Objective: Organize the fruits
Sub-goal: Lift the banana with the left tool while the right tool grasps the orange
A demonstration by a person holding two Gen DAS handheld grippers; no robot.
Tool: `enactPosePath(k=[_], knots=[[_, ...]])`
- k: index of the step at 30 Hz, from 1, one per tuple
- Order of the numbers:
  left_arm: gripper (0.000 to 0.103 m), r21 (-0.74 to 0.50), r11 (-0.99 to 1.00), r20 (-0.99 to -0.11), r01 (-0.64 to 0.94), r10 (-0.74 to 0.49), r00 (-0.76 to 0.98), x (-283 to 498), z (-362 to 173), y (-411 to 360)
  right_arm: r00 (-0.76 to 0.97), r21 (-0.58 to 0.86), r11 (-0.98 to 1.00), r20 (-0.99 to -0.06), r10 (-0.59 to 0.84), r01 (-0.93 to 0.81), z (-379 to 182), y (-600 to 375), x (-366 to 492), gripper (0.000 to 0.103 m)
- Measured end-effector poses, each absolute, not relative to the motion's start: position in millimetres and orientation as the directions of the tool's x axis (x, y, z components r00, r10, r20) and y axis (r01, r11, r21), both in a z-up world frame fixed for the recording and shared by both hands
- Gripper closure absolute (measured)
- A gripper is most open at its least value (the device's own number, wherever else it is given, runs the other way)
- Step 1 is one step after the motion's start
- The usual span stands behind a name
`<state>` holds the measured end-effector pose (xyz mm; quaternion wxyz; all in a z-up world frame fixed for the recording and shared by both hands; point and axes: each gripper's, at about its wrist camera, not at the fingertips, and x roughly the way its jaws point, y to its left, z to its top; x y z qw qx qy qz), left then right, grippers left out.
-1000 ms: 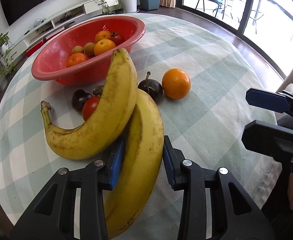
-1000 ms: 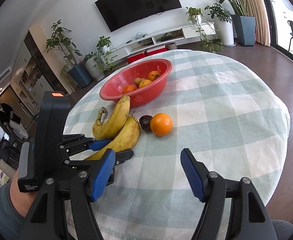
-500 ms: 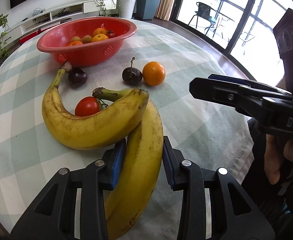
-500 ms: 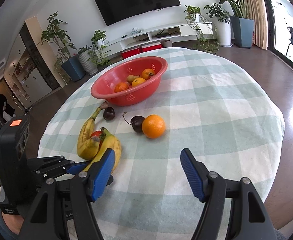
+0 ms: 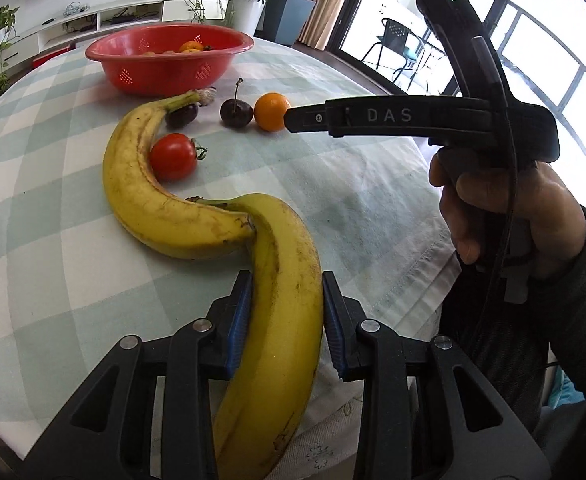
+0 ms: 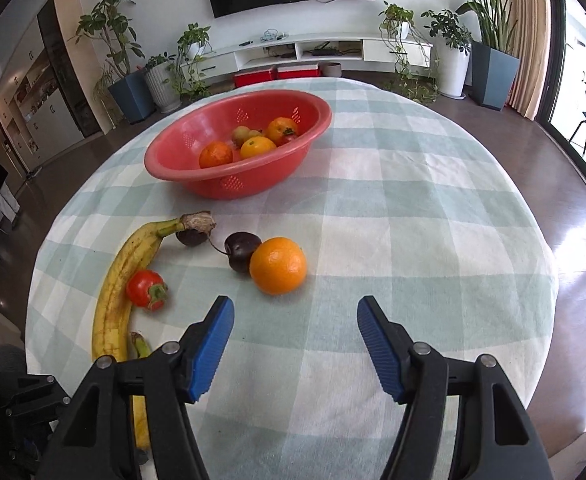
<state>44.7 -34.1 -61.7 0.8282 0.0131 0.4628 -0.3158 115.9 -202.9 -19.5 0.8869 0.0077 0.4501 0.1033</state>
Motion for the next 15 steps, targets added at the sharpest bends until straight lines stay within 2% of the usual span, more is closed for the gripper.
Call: enactPosePath(k=[7,12,15], knots=[[0.071,-0.118,0.808,-0.843,0.577,-0.389,0.373,41,-63,-56,0.576,0.079,0.981,-0.799,0.17,-0.18,-21,-199,116,0.037],[0.072,-0.019,0.801,-0.851,0.598,-0.327,0.41,32,-62,-65,0.578,0.068,0.98,-0.799,0.166,-0.187,-21,-198,117,0.037],[0.072,-0.039,0.801,-0.841,0.597,-0.349,0.414,28,-61,-60,0.585,0.052,0.978,-0.795,0.162,-0.2,-20,-196,121,0.037]])
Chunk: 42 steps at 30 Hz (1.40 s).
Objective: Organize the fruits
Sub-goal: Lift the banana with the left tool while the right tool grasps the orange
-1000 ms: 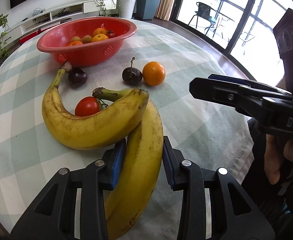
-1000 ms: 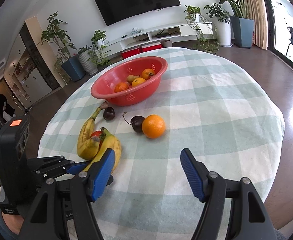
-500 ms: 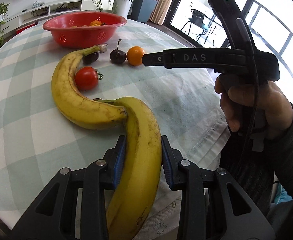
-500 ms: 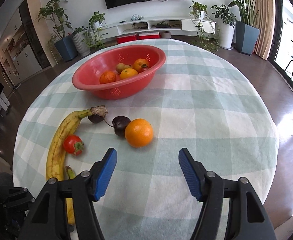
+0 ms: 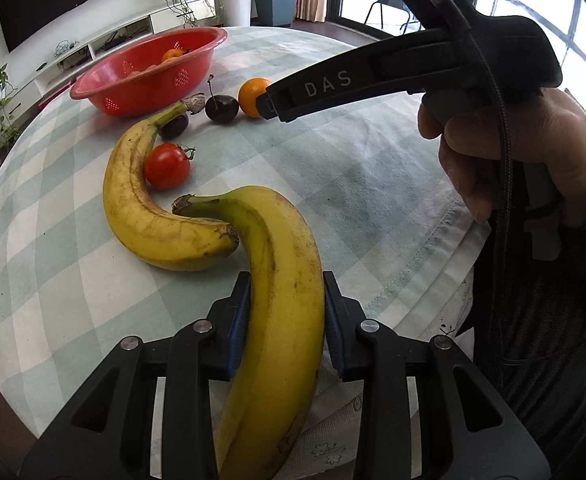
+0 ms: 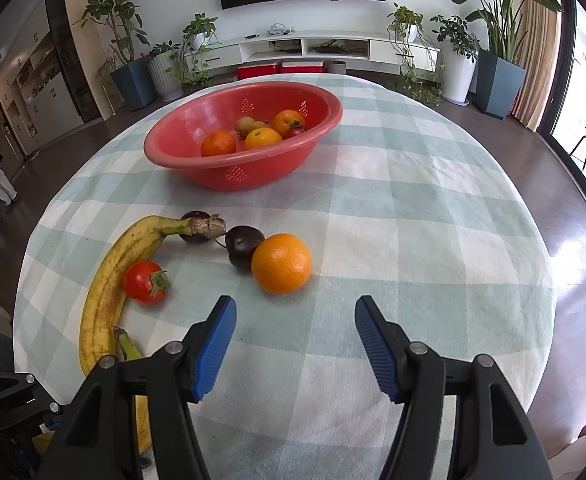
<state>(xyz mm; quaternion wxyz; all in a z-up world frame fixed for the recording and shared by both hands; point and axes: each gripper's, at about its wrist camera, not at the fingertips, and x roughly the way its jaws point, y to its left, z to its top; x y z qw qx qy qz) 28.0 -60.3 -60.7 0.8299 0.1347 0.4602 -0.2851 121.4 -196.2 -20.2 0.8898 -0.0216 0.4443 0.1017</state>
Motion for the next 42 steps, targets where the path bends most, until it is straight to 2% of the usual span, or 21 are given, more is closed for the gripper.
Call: enactPosePath(k=[10,20,42], knots=[[0.073,-0.187,0.807,-0.801,0.56,-0.456,0.389,23,-57,-47,0.558,0.01,0.966,-0.814,0.159,-0.26,-29,-183,148,0.043],[0.073,-0.303,0.767,-0.759,0.565,-0.553,0.343,10,-51,-49,0.527,0.044,0.964,-0.83,0.182,-0.264,-38,-187,147,0.065],[0.073,-0.38,0.733,-0.679,0.565,-0.635,0.368,2,-29,-35,0.566,0.132,0.969,-0.791,0.231,-0.21,-26,-205,132,0.069]])
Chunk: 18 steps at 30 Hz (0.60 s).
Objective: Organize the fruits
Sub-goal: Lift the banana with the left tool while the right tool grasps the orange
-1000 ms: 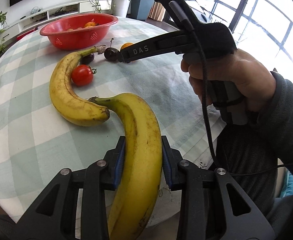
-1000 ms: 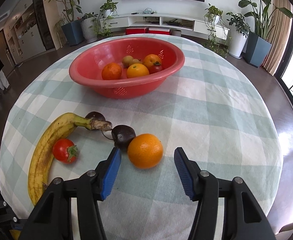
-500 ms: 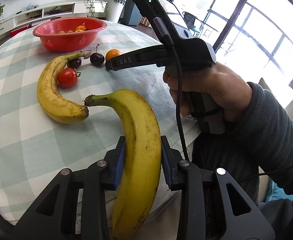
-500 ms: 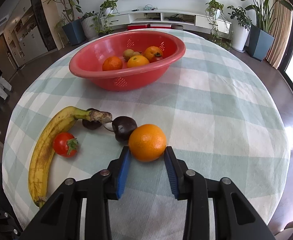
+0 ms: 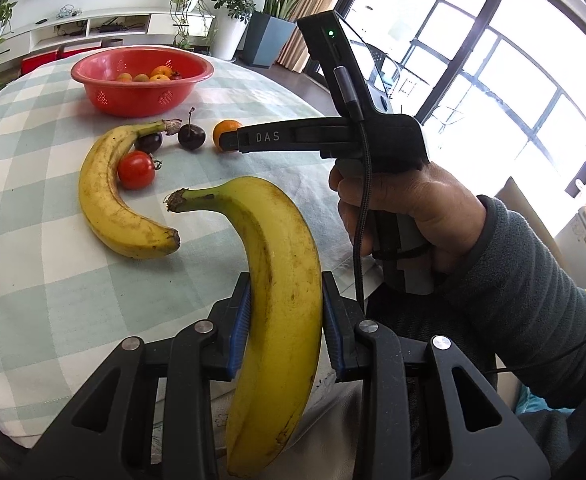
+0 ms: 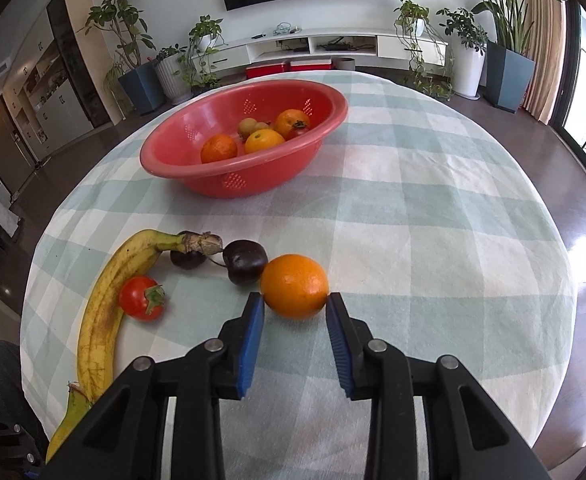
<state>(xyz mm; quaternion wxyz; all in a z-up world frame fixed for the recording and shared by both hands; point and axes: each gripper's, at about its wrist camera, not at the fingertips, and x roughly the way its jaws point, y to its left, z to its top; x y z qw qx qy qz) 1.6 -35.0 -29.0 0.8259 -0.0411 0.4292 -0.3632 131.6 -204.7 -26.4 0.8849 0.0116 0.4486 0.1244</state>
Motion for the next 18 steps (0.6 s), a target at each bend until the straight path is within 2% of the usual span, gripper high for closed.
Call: enactPosePath(k=[2,5,14,16,17,18], knots=[[0.073,-0.391,0.721,-0.666,0.572,-0.651,0.365,3,-25,-35,0.57,0.145,0.968,-0.786,0.239,-0.207,-24,-207,130,0.072],[0.073,-0.396,0.71,-0.645,0.582,-0.666,0.374,1,-14,-34,0.58,0.162,0.966,-0.775,0.25,-0.2,-20,-210,128,0.086],[0.073,-0.408,0.738,-0.62,0.538,-0.657,0.43,14,3,-4,0.549,0.149,0.968,-0.802,0.237,-0.2,-27,-207,132,0.086],[0.073,-0.408,0.745,-0.618,0.529,-0.651,0.44,16,4,3,0.559,0.129,0.973,-0.801,0.215,-0.19,-26,-208,134,0.076],[0.073,-0.408,0.747,-0.618,0.525,-0.649,0.444,15,5,5,0.565,0.12,0.975,-0.799,0.208,-0.188,-25,-208,136,0.064],[0.073,-0.408,0.749,-0.616,0.522,-0.648,0.448,15,6,8,0.568,0.116,0.974,-0.796,0.208,-0.194,-24,-208,138,0.057]])
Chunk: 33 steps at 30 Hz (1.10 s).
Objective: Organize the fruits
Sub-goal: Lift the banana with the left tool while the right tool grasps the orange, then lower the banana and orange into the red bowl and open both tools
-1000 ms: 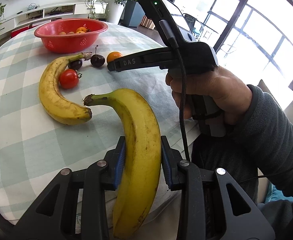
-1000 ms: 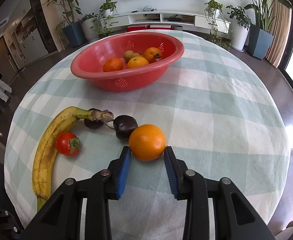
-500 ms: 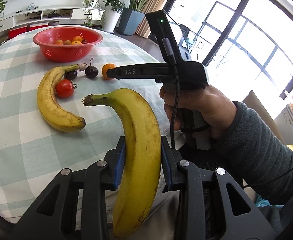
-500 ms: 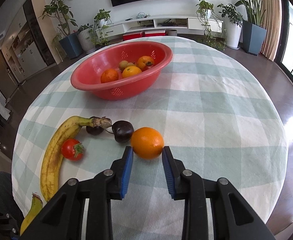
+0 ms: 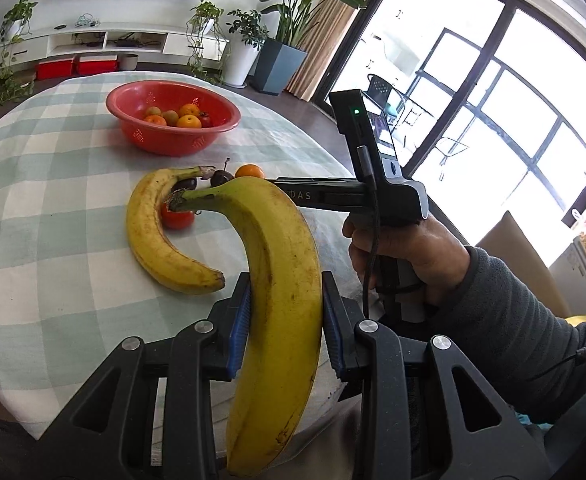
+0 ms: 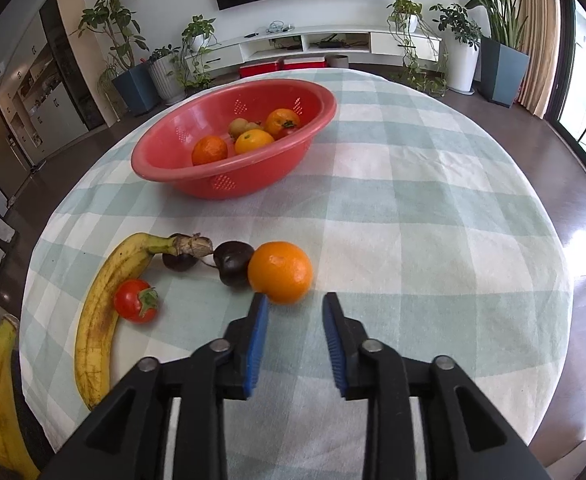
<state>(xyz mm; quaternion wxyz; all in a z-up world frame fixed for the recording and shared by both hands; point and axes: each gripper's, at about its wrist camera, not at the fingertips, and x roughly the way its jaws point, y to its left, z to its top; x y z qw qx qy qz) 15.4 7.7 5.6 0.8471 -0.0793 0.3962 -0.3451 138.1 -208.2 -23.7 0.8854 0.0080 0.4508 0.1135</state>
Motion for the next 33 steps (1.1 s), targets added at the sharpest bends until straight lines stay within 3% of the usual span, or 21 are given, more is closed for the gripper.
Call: enactPosePath(k=[8,11,14,19,33], knots=[[0.073,-0.415,0.754,-0.609,0.51,-0.646,0.46,10,8,20,0.5,0.063,0.942,-0.835,0.23,-0.329,-33,-188,157,0.054],[0.073,-0.42,0.759,-0.61,0.498,-0.642,0.464,9,9,23,0.478,0.115,0.933,-0.834,0.277,-0.34,-34,-192,165,0.054],[0.073,-0.425,0.764,-0.612,0.486,-0.638,0.467,10,8,28,0.485,0.129,0.929,-0.823,0.295,-0.347,-30,-193,166,0.063],[0.073,-0.427,0.771,-0.607,0.472,-0.631,0.483,14,12,35,0.491,0.139,0.931,-0.818,0.299,-0.337,-27,-197,158,0.063],[0.073,-0.367,0.819,-0.572,0.441,-0.573,0.587,77,69,70,0.697,0.311,0.932,-0.626,0.349,-0.188,69,-262,168,0.063]])
